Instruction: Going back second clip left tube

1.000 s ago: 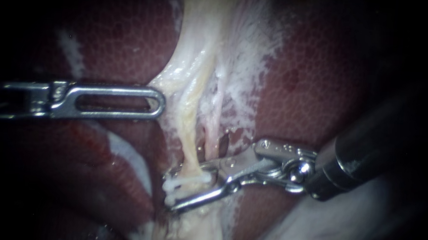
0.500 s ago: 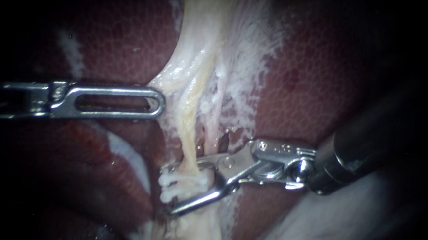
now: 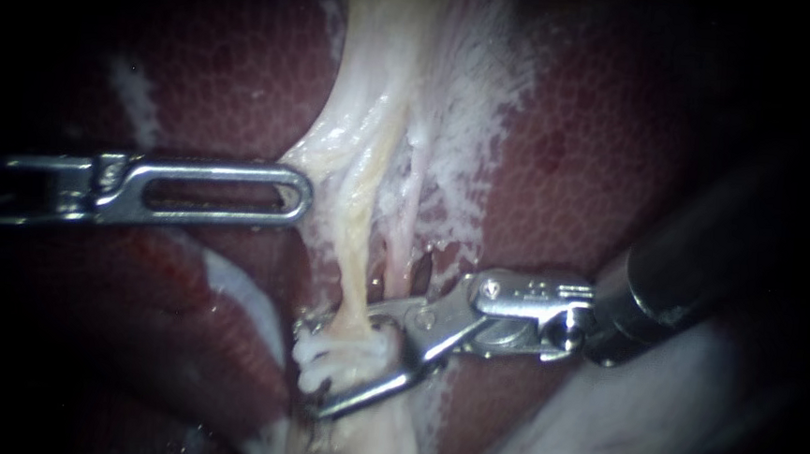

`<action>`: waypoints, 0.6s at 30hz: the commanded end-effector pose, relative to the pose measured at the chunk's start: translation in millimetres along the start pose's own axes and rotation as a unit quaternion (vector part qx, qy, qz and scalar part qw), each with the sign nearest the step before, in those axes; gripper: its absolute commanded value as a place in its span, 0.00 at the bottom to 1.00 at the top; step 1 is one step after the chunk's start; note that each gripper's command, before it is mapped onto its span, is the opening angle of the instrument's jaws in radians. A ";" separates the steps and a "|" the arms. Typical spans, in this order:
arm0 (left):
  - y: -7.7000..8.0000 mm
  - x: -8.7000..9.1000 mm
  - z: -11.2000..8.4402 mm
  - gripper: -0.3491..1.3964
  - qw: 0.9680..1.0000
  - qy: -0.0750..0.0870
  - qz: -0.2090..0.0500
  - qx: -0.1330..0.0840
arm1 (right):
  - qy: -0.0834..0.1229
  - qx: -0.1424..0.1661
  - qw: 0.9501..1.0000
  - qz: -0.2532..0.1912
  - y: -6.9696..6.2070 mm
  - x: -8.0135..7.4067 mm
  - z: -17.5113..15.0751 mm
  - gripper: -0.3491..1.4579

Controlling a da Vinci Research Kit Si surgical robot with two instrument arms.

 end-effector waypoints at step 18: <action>0.0 0.1 -0.1 0.00 1.000 0.000 0.000 0.000 | 0.004 -0.030 1.000 0.000 1.2 0.5 -3.5 0.52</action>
